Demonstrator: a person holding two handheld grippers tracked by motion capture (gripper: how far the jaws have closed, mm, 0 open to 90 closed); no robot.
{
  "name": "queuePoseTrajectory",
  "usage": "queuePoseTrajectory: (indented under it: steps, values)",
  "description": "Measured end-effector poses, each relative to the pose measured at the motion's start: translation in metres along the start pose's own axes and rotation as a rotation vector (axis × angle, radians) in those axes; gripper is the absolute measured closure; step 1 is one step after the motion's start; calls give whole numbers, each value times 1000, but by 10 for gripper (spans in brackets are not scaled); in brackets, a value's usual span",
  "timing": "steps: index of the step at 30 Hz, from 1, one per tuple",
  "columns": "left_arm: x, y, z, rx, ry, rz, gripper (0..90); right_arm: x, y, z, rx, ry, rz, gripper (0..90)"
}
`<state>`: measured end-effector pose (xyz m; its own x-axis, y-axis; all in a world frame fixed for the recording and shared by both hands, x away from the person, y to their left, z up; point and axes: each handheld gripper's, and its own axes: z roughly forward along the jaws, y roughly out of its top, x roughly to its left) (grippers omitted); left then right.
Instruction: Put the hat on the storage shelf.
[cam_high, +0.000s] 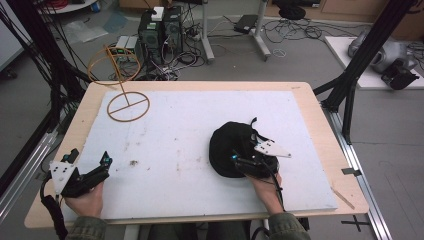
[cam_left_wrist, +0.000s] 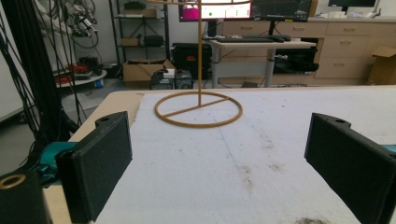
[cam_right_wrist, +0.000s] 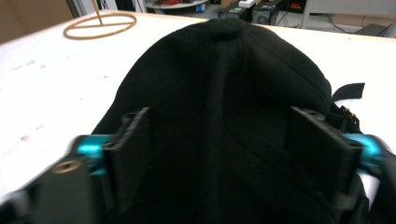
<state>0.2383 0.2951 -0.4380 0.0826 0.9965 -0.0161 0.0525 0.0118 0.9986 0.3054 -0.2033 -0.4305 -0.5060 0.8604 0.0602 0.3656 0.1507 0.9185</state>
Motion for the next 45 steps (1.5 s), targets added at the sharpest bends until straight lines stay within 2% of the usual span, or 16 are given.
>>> queuePoseTrajectory:
  steps: [3, 5, 7, 8, 10, 17, 31, 38, 43, 45]
  values:
    - [-1, 0, 0, 0, -2, 4, 78, -1, 2, -3, 9, -7, 7, 507]
    - [-1, 0, -1, 0, -3, 1, 78, -2, 4, -5, 18, -15, 28, 665]
    - [0, 0, -1, 1, -1, 2, 78, -3, 5, -6, 25, 12, 48, 816]
    - [0, 0, -1, 1, -1, 2, 78, -2, 6, -7, 25, 18, 41, 860]
    - [1, 0, -2, 0, 3, 0, 78, 0, 8, -7, 28, 19, 23, 868]
    - [2, 0, -2, 2, 5, -6, 78, -1, 9, -8, 37, 27, 46, 874]
    - [3, 0, 0, 8, 0, -16, 79, 3, 9, -8, 10, 16, 30, 876]
    - [0, -1, 0, 13, -13, -5, 79, 5, 9, -8, 9, 5, 38, 876]
    - [-1, -1, 1, 14, -16, -9, 80, 6, 9, -12, -20, -5, 37, 876]
    - [1, -1, 1, 13, -14, -15, 80, 7, 10, -17, -66, -23, 28, 876]
